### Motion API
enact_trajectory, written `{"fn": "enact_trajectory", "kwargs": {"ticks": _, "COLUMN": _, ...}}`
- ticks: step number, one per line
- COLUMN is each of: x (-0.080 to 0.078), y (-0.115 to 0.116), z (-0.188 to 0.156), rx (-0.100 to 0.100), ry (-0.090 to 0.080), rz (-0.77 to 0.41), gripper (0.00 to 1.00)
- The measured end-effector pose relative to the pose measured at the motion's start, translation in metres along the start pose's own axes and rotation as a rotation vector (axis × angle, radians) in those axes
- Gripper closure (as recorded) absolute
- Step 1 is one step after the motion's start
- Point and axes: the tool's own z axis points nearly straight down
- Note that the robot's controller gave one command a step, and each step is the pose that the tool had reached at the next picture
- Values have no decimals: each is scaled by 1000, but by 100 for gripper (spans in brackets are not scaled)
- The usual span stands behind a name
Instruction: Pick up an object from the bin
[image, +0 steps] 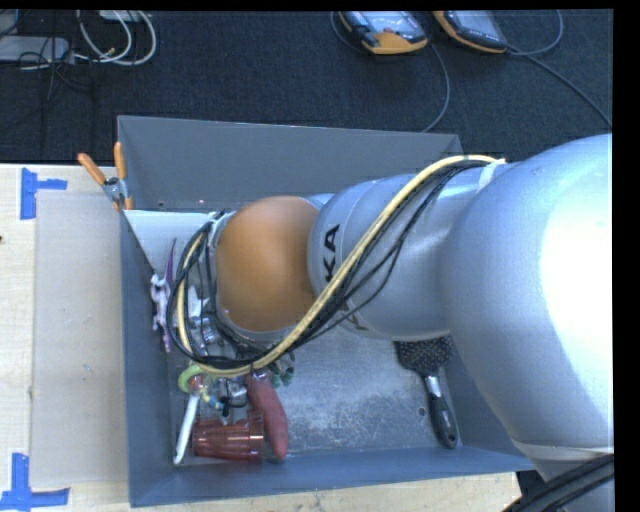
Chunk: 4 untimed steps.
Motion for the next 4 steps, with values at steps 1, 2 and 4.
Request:
{"fn": "enact_trajectory", "kwargs": {"ticks": 1, "x": -8, "y": 14, "z": 39, "rx": -1, "ry": 6, "rz": -220, "gripper": 100}}
{"fn": "enact_trajectory", "kwargs": {"ticks": 2, "x": -8, "y": 14, "z": 39, "rx": -1, "ry": 7, "rz": -218, "gripper": 100}}
{"fn": "enact_trajectory", "kwargs": {"ticks": 4, "x": -8, "y": 14, "z": 39, "rx": -1, "ry": 7, "rz": -216, "gripper": 100}}
